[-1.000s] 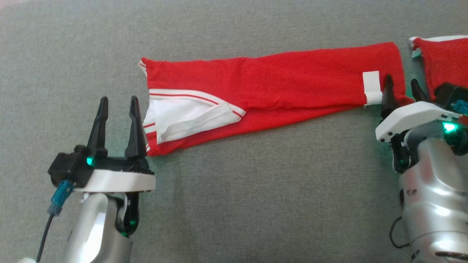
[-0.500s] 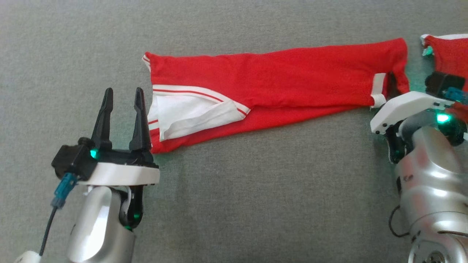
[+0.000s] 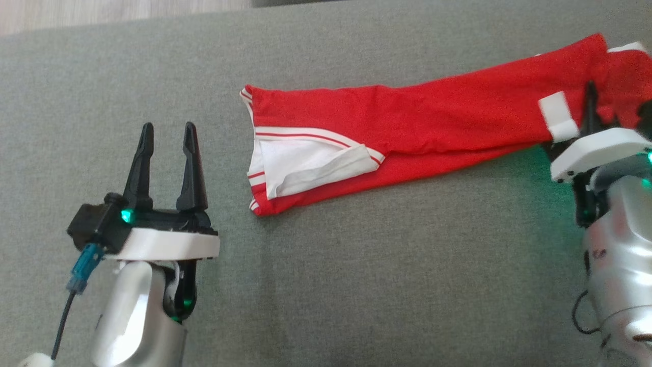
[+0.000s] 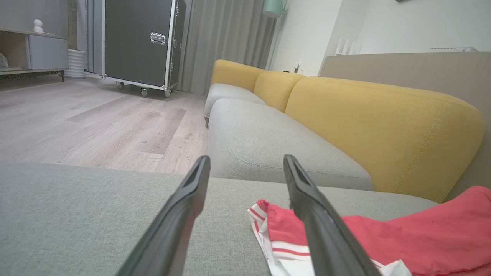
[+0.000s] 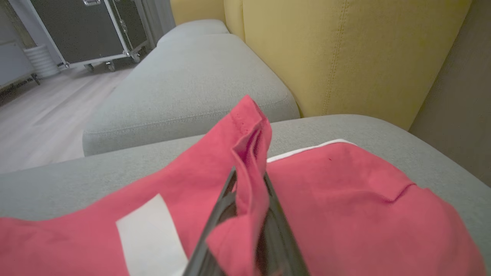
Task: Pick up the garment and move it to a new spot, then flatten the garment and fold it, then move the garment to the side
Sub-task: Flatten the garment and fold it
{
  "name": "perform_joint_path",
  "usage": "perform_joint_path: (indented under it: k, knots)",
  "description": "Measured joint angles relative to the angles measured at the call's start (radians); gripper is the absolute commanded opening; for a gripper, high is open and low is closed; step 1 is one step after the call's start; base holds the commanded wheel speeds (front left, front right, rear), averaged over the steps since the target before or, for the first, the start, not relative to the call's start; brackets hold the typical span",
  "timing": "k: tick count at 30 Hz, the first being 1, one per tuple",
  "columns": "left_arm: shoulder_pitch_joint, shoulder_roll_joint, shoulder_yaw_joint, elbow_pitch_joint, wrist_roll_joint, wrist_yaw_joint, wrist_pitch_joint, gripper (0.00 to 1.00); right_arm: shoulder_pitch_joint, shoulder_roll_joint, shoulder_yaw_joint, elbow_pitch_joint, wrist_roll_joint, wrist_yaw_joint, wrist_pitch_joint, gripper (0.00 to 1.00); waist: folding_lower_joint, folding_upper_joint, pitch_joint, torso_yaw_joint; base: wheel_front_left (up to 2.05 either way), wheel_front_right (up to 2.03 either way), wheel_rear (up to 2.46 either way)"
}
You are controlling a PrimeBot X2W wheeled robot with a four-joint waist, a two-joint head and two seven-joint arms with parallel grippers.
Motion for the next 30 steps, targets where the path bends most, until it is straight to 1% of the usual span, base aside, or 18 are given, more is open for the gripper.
perform_joint_path:
  k: [4, 5, 6, 7, 8, 9, 13, 14, 15, 18, 21, 23, 27, 30]
  knots:
    - [0.018, 0.000, 0.002, -0.001, 0.000, 0.000, 0.000, 1.00, 0.020, 0.025, 0.059, -0.043, 0.072, 0.000, -0.001, 0.00, 0.0000, 0.0000, -0.030, -0.003, 0.00, 0.00, 0.00]
    - [0.018, 0.000, 0.002, -0.001, 0.000, 0.000, 0.000, 1.00, 0.020, 0.025, 0.059, -0.043, 0.072, 0.000, -0.001, 0.00, 0.0000, 0.0000, -0.030, -0.003, 0.00, 0.00, 0.00]
    - [0.033, 0.000, 0.008, -0.002, 0.000, 0.000, 0.000, 1.00, 0.022, 0.037, 0.102, -0.062, 0.103, 0.000, -0.001, 0.00, -0.0001, 0.0000, -0.048, 0.000, 0.00, 0.00, 0.00]
    - [0.033, 0.000, 0.008, -0.002, 0.000, 0.000, 0.000, 1.00, 0.022, 0.037, 0.102, -0.062, 0.103, 0.000, -0.001, 0.00, -0.0001, 0.0000, -0.048, 0.000, 0.00, 0.00, 0.00]
    - [0.048, 0.001, 0.014, -0.003, 0.000, 0.000, 0.000, 1.00, 0.022, 0.049, 0.147, -0.089, 0.133, 0.000, 0.001, 0.00, -0.0001, 0.0000, -0.068, 0.005, 0.00, 0.00, 0.00]
    - [0.048, 0.001, 0.014, -0.003, 0.000, 0.000, 0.000, 1.00, 0.022, 0.049, 0.147, -0.089, 0.133, 0.000, 0.001, 0.00, -0.0001, 0.0000, -0.068, 0.005, 0.00, 0.00, 0.00]
    - [0.073, 0.001, 0.020, -0.008, 0.000, 0.000, 0.000, 1.00, 0.025, 0.073, 0.235, -0.139, 0.188, 0.000, 0.027, 0.00, -0.0002, 0.0000, -0.110, 0.026, 0.00, 0.00, 0.00]
    - [0.080, 0.000, 0.022, -0.011, 0.000, 0.000, 0.000, 1.00, 0.029, 0.078, 0.254, -0.151, 0.201, 0.000, 0.033, 0.00, -0.0002, 0.0000, -0.120, 0.033, 0.00, 0.00, 0.00]
    - [0.090, 0.000, 0.024, -0.016, 0.000, 0.000, 0.000, 1.00, 0.042, 0.089, 0.295, -0.173, 0.225, 0.000, 0.051, 0.00, -0.0002, 0.0000, -0.136, 0.052, 0.00, 0.00, 0.00]
    - [0.104, 0.000, 0.023, -0.018, 0.000, 0.000, 0.000, 1.00, 0.062, 0.096, 0.354, -0.193, 0.272, 0.000, 0.066, 0.00, -0.0002, 0.0000, -0.155, 0.085, 0.00, 0.00, 0.00]
    - [0.105, 0.000, 0.019, -0.018, 0.000, 0.000, 0.000, 1.00, 0.074, 0.095, 0.458, -0.220, 0.393, 0.000, 0.081, 0.00, -0.0001, 0.0000, -0.166, 0.121, 0.00, 0.00, 0.00]
    - [0.105, 0.000, 0.016, -0.018, 0.000, 0.000, 0.000, 1.00, 0.081, 0.098, 0.533, -0.230, 0.450, 0.000, 0.080, 0.00, -0.0001, 0.0000, -0.170, 0.145, 0.00, 0.00, 0.00]
    - [0.105, 0.001, 0.007, -0.018, -0.003, 0.000, 0.000, 1.00, 0.082, 0.098, 0.656, -0.222, 0.551, 0.000, 0.077, 0.00, -0.0001, 0.0000, -0.164, 0.184, 0.00, 0.00, 0.00]
    - [0.105, 0.001, -0.008, -0.015, -0.003, 0.000, 0.000, 1.00, 0.081, 0.098, 0.728, -0.188, 0.634, 0.000, 0.056, 0.00, 0.0000, 0.0000, -0.152, 0.209, 0.00, 0.00, 0.00]
